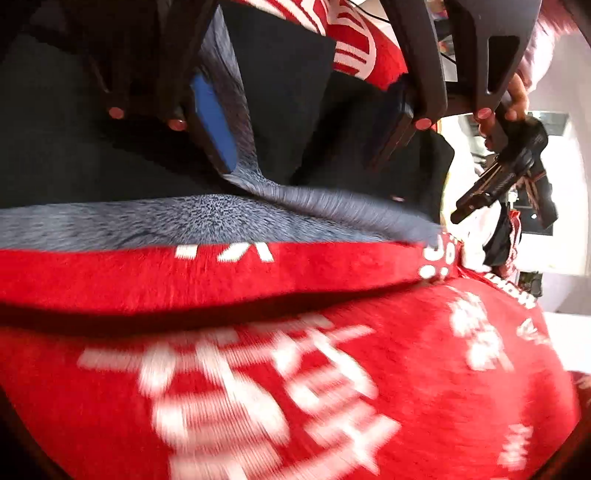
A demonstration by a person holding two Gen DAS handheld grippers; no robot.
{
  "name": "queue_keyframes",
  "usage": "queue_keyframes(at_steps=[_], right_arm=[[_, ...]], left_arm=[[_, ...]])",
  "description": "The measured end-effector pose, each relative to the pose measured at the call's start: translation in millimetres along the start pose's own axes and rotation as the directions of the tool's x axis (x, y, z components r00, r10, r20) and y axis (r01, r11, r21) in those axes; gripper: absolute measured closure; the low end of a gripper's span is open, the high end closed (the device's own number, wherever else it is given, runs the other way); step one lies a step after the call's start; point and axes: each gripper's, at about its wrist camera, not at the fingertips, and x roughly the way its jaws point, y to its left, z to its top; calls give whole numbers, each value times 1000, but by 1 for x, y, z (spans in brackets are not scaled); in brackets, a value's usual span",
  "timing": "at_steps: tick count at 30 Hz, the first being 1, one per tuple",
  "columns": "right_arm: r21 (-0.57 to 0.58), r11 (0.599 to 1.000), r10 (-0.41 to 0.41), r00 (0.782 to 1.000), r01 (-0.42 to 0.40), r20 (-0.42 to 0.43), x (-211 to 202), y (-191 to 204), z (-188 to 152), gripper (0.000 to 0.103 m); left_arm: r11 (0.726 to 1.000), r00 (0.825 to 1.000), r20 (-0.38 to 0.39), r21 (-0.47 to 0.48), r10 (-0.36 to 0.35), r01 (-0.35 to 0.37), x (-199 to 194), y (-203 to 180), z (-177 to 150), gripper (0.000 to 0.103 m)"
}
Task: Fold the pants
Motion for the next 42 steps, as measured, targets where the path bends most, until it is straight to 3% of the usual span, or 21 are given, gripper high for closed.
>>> queue_keyframes(at_steps=[2,3,4,6,7,8,9,11,13,14,16,21,27,31,34,36,42], right_arm=[[-52,999,16,1000,-16,-8,-8,15,-7,43],[-78,997,4,999,-7,-35,-1,22,-9,62],[-99,995,-16,998,11,-56,8,25,-8,67],[-151,985,-103,990,88,-95,33,24,-6,68],[-167,979,-134,986,116,-103,38,16,-7,73],[-183,973,-158,983,139,-97,43,13,-3,76],[-186,970,-175,981,158,-79,40,6,2,86],[-105,986,-133,989,126,-61,21,-8,6,86],[-38,992,-117,993,116,-14,-7,-24,3,80],[-20,992,-123,992,123,3,-18,-29,1,76],[25,991,-130,991,129,41,-51,-45,-13,55],[158,976,-158,986,147,59,-111,-78,-83,53],[348,909,-282,953,228,114,-182,-109,-195,53],[440,842,-386,918,311,88,-199,-121,-270,53],[508,805,-398,914,306,81,-207,-134,-315,53],[547,785,-393,917,293,73,-205,-145,-337,53],[611,738,-401,914,287,55,-199,-178,-367,53]], left_arm=[[998,1000,-27,57,13,-11,10,-12,-12,24],[996,998,-52,84,25,-21,21,-20,-16,24],[993,996,-73,110,45,-37,33,-29,-23,24],[985,989,-96,142,112,-97,54,-41,-34,23],[980,989,-60,151,136,-126,55,-44,-38,16],[977,988,-46,161,146,-137,53,-47,-40,16],[972,987,-47,183,157,-146,53,-49,-40,16],[962,982,-71,225,174,-154,47,-53,-42,16],[956,978,-92,246,189,-162,33,-58,-49,16],[955,980,-95,257,174,-145,24,-62,-54,16],[952,985,-107,290,139,-102,6,-75,-67,16],[927,980,-196,374,32,45,-23,-130,-117,16],[857,941,-309,438,-140,271,-39,-205,-169,16],[808,898,-362,432,-252,401,-54,-243,-186,16],[778,868,-407,431,-285,458,-61,-271,-198,16],[771,847,-434,408,-307,488,-56,-278,-198,16],[772,827,-472,385,-307,506,-50,-301,-218,16]])
